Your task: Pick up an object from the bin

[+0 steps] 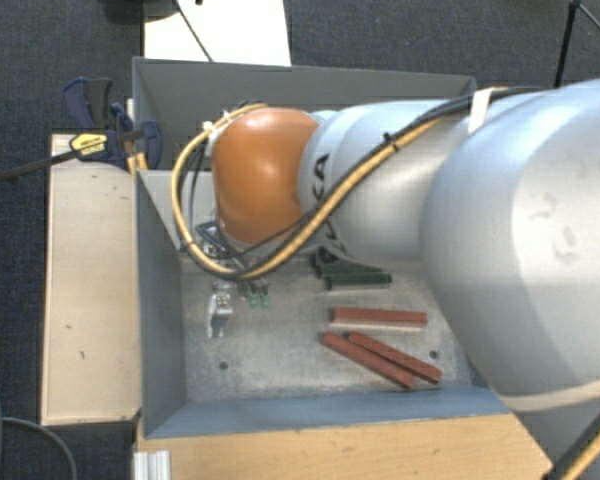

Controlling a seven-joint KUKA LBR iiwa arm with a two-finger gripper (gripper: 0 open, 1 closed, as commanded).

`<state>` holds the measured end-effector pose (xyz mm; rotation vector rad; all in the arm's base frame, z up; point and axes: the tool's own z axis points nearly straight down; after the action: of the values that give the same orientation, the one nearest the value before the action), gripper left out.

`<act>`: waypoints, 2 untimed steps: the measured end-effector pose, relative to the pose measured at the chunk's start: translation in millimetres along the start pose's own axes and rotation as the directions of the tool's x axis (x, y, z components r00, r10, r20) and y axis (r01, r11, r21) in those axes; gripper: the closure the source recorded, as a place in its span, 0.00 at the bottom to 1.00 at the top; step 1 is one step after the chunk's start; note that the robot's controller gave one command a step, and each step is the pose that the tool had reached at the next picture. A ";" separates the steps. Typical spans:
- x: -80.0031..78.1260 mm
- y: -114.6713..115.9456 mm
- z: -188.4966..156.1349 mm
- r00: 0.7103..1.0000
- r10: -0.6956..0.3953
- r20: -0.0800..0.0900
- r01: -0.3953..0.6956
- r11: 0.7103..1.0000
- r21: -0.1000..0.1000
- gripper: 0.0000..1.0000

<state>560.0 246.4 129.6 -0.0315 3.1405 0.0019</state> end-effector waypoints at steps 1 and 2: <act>36.4 -23.4 32.7 0.984 -0.178 0.005 0.178 0.984 -0.001 0.00; 35.3 -75.4 20.5 0.975 -0.224 -0.002 0.224 0.975 0.000 0.00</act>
Offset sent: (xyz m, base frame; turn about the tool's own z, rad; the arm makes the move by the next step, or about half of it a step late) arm -0.0295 -0.0837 -0.0148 -0.2179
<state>526.3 170.4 109.0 -0.3854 3.1192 0.0017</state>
